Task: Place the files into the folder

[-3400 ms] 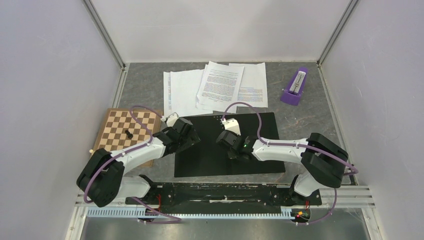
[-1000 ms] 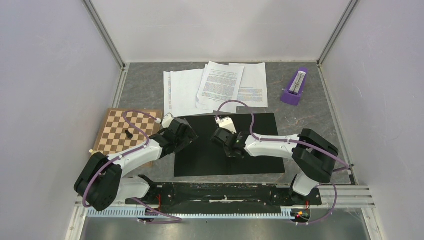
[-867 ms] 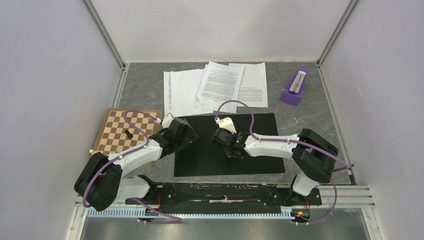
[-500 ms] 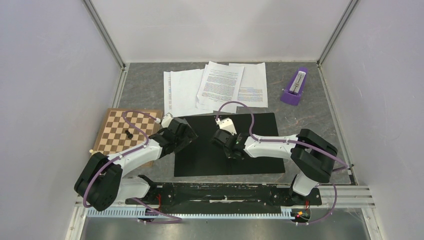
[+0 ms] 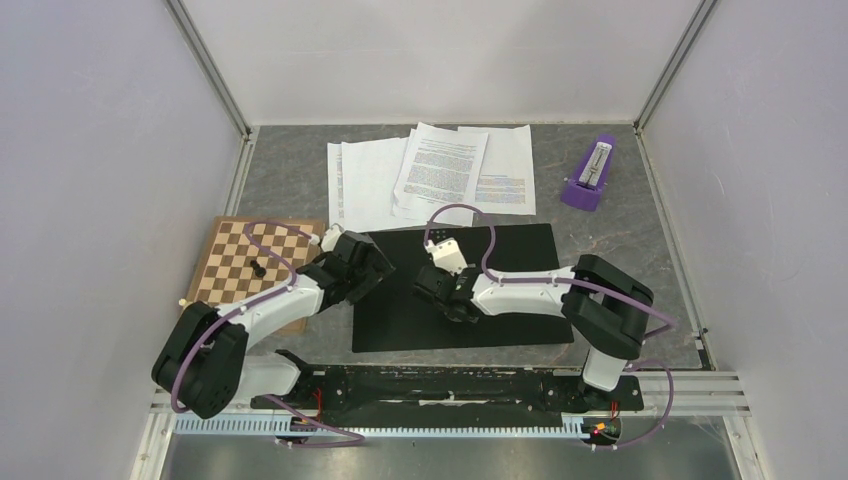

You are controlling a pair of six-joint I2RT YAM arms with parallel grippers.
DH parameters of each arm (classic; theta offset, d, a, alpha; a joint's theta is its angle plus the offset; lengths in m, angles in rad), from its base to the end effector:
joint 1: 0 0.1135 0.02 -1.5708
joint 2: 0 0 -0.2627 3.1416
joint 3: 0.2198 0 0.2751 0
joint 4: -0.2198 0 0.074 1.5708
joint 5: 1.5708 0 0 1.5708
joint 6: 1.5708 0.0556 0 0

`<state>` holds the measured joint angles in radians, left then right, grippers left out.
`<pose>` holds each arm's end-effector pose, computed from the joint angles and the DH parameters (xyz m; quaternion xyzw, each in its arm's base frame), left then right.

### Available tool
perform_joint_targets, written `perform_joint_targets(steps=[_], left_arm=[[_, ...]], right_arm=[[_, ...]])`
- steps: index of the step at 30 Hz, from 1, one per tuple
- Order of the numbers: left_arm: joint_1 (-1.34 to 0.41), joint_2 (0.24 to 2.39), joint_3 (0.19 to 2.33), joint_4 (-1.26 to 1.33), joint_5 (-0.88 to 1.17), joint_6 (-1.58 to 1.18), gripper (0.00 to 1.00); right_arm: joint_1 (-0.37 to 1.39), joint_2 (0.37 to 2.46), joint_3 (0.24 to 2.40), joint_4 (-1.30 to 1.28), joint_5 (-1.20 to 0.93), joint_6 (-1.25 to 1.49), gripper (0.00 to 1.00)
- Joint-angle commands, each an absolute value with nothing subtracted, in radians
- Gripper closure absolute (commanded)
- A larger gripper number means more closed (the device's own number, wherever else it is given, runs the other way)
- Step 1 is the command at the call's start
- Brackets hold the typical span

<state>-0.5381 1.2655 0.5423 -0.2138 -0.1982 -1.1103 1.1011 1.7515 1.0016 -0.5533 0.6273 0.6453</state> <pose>0.2273 -0.1229 0.1278 -0.2964 0.8984 -0.1638 0.2796 0.1812 0.2849 0.1180 -0.1729 0.9276 -0.0992 0.3159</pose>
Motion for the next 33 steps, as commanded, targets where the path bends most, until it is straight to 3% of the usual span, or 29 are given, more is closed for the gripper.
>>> perform_joint_targets(steps=[1,14,25,29,33], left_arm=[[-0.510,1.315,0.504,-0.345,-0.241,-1.097,0.05],[-0.496,1.282,0.498,-0.357,-0.254,-1.077,0.05],[-0.496,1.258,0.570,-0.374,-0.235,-0.982,0.03],[-0.498,1.247,0.620,-0.400,-0.233,-0.938,0.03],[-0.501,1.210,0.656,-0.400,-0.197,-0.889,0.03]], right_arm=[[1.091,1.813,0.998,-0.849,0.717,0.664,1.00],[1.090,1.813,1.101,-0.839,0.695,0.624,0.97],[1.072,1.755,1.240,-0.762,0.725,0.558,0.70],[1.040,1.698,1.203,-0.689,0.711,0.542,0.60],[0.989,1.598,1.082,-0.581,0.673,0.516,0.57]])
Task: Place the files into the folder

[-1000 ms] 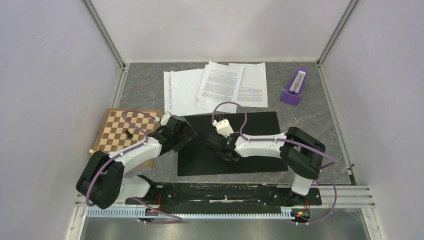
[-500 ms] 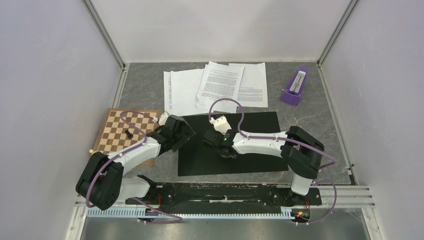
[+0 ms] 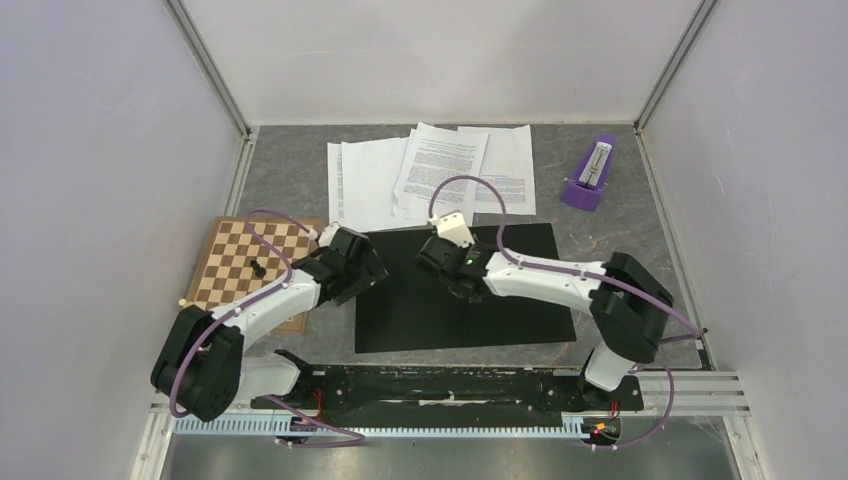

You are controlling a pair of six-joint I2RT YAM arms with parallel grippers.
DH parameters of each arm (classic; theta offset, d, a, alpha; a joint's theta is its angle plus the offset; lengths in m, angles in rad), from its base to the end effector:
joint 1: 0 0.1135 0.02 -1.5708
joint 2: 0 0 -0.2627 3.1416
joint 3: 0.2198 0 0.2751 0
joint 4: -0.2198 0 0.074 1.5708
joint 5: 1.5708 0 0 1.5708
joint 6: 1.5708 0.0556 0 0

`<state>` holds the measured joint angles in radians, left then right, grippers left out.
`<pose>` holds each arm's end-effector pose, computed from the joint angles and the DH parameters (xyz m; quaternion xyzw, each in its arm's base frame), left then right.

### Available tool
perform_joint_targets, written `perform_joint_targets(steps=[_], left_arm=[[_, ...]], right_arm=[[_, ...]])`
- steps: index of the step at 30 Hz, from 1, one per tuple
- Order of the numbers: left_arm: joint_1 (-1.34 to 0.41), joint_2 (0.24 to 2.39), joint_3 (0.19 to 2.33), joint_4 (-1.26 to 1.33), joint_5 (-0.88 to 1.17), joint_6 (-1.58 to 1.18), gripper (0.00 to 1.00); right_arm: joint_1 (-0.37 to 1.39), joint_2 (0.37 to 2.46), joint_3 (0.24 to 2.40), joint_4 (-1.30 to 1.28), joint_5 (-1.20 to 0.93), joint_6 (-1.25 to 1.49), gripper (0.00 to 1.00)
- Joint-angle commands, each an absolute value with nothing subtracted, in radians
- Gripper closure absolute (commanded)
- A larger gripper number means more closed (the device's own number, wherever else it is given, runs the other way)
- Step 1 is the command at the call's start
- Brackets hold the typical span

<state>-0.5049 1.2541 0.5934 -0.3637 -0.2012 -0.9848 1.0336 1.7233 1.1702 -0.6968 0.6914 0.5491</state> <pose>0.2275 -0.1130 0.1360 -0.2540 0.9242 -0.1109 0.2629 0.2130 0.2883 0.1723 -0.1702 0.9146 -0.1282 0.3436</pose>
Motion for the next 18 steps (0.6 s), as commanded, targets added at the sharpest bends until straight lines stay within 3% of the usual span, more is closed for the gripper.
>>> perform_joint_targets(steps=[1,9,18], left_arm=[[-0.505,1.200,0.665,-0.400,-0.185,-0.877,0.03],[-0.556,1.172,0.751,-0.462,-0.185,-0.838,0.04],[-0.597,1.164,0.786,-0.508,-0.219,-0.841,0.04]], right_arm=[[0.968,1.575,1.045,-0.540,0.641,0.505,0.56],[0.838,1.549,0.903,-0.268,0.424,0.437,0.59],[0.817,1.600,0.875,-0.196,0.382,0.448,0.62]])
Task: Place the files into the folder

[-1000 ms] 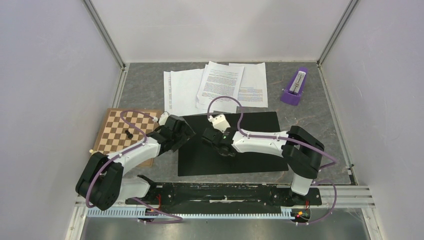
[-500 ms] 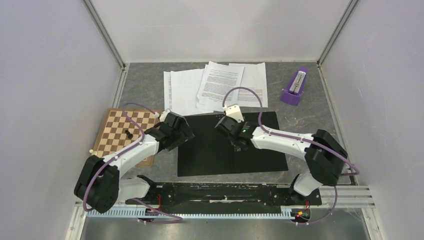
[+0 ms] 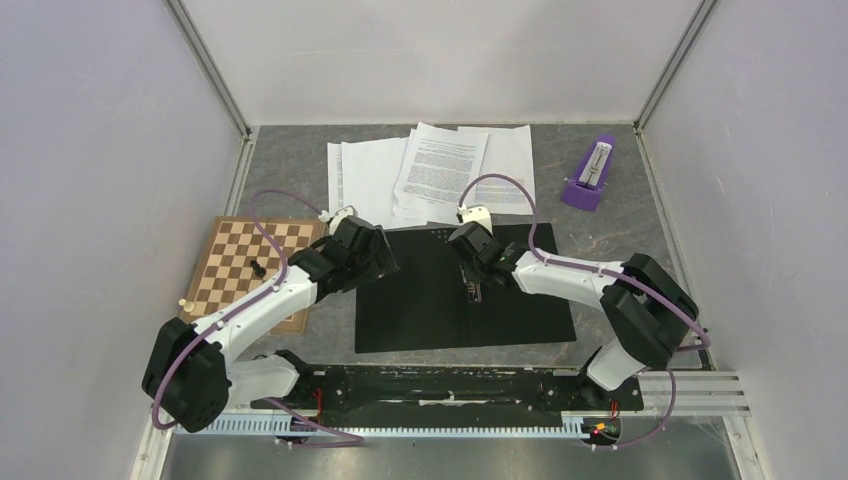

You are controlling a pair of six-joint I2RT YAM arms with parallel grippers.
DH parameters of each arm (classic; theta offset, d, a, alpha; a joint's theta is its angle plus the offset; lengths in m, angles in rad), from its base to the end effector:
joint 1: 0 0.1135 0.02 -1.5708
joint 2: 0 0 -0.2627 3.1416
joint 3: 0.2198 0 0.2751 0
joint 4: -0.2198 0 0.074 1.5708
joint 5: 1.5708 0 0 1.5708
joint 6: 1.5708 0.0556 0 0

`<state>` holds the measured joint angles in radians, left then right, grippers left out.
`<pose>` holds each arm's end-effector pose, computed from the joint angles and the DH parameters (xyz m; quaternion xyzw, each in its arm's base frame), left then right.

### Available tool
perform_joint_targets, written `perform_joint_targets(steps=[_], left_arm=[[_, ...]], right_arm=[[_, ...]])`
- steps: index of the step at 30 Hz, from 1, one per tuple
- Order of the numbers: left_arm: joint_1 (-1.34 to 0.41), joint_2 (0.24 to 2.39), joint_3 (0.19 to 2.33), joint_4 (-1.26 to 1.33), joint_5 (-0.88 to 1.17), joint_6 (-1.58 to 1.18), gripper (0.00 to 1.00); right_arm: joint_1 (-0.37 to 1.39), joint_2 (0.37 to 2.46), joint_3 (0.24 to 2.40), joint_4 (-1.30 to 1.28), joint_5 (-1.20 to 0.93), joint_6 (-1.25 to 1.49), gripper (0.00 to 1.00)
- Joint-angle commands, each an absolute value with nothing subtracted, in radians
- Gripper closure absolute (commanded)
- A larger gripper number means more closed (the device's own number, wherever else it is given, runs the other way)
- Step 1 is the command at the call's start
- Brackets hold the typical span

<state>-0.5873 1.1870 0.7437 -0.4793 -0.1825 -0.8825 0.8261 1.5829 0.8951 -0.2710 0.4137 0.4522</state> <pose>0.2283 -0.1399 0.1935 -0.1675 0.9295 -0.1486 0.2932 0.2472 0.2352 0.1498 -0.1127 0.9285 0.0187 0.3534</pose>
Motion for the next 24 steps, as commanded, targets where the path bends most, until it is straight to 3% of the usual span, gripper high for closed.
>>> perform_joint_targets(steps=[1,8,14,24], left_arm=[[-0.597,1.165,0.788,-0.509,-0.220,-0.842,0.04],[-0.601,1.178,0.824,-0.534,-0.239,-0.835,0.04],[-0.606,1.195,0.835,-0.533,-0.239,-0.839,0.04],[-0.623,1.236,0.850,-0.519,-0.239,-0.841,0.04]], right_arm=[[0.815,1.612,0.873,-0.196,0.377,0.451,0.65],[0.813,1.635,0.861,-0.198,0.356,0.478,0.77],[0.814,1.594,0.842,-0.239,0.319,0.499,0.96],[0.831,1.434,0.753,-0.309,0.286,0.582,1.00]])
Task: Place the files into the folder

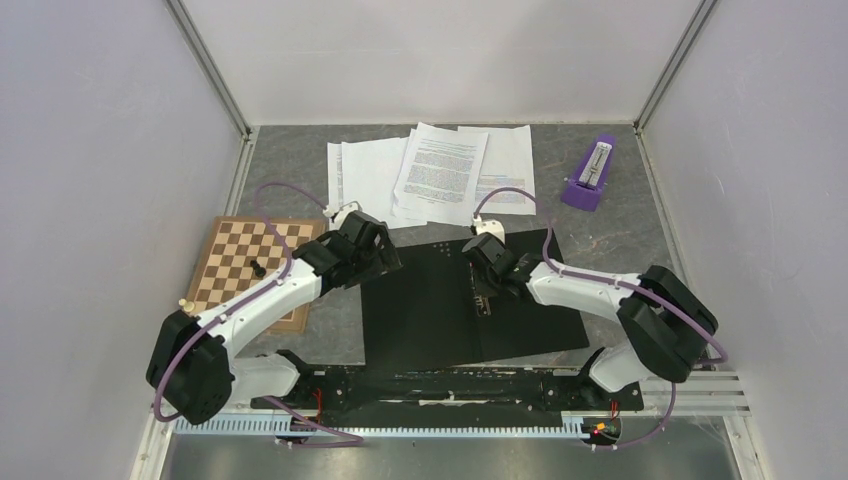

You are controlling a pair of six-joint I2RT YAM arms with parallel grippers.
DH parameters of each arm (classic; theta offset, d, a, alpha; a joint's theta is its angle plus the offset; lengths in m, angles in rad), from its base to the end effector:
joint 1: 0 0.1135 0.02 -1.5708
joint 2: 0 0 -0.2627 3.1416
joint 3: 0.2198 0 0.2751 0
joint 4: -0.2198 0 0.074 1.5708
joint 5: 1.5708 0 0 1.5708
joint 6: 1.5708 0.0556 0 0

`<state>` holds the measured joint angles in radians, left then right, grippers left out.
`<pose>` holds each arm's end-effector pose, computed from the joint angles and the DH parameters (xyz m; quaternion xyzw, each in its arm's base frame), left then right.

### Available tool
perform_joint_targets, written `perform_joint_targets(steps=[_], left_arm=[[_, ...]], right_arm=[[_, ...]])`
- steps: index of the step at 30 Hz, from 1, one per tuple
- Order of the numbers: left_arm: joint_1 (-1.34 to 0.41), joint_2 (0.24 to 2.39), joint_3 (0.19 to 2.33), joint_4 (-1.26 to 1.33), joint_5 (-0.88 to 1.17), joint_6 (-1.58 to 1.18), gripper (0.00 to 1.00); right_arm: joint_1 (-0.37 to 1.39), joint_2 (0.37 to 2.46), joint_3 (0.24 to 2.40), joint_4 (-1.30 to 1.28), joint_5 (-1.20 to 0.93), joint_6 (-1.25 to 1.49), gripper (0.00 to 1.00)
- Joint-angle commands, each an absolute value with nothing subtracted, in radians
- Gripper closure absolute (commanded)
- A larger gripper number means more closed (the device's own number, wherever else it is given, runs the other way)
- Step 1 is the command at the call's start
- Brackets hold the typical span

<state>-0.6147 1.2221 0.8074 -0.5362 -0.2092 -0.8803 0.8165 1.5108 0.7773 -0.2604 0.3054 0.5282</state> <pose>0.2311 -0.1490 0.2026 -0.1570 0.9346 -0.1333 0.2901 0.2266 0.2167 0.1341 -0.0933 0.9439 0.0610 0.3108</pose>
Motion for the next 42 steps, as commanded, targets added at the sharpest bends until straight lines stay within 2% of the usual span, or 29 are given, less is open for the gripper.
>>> perform_joint_targets(steps=[1,8,10,14,21,25,31,32,36,42], left_arm=[[-0.624,1.239,0.850,-0.514,-0.237,-0.841,0.04],[-0.629,1.278,0.867,-0.489,-0.213,-0.832,0.04],[-0.629,1.290,0.883,-0.489,-0.210,-0.821,0.04],[-0.629,1.308,0.922,-0.489,-0.208,-0.792,0.04],[-0.626,1.361,1.015,-0.494,-0.199,-0.753,0.03],[-0.608,1.400,1.100,-0.497,-0.204,-0.727,0.02],[-0.454,1.584,1.320,-0.453,-0.166,-0.666,0.01],[-0.423,1.619,1.358,-0.431,-0.165,-0.652,0.01],[-0.307,1.776,1.502,-0.397,-0.150,-0.633,0.01],[-0.167,1.951,1.619,-0.334,-0.110,-0.632,0.01]], right_arm=[[0.836,1.421,0.746,-0.314,0.288,0.596,1.00],[0.870,1.403,0.693,-0.285,0.325,0.720,1.00],[0.870,1.410,0.682,-0.263,0.335,0.743,0.97],[0.871,1.428,0.704,-0.255,0.364,0.738,0.74],[0.859,1.451,0.796,-0.274,0.418,0.665,0.57],[0.836,1.431,0.844,-0.280,0.434,0.594,0.42],[0.689,1.491,1.069,-0.202,0.371,0.339,0.05],[0.653,1.512,1.095,-0.156,0.347,0.302,0.02],[0.489,1.635,1.209,-0.061,0.174,0.280,0.02],[0.363,1.836,1.341,0.059,0.103,0.255,0.02]])
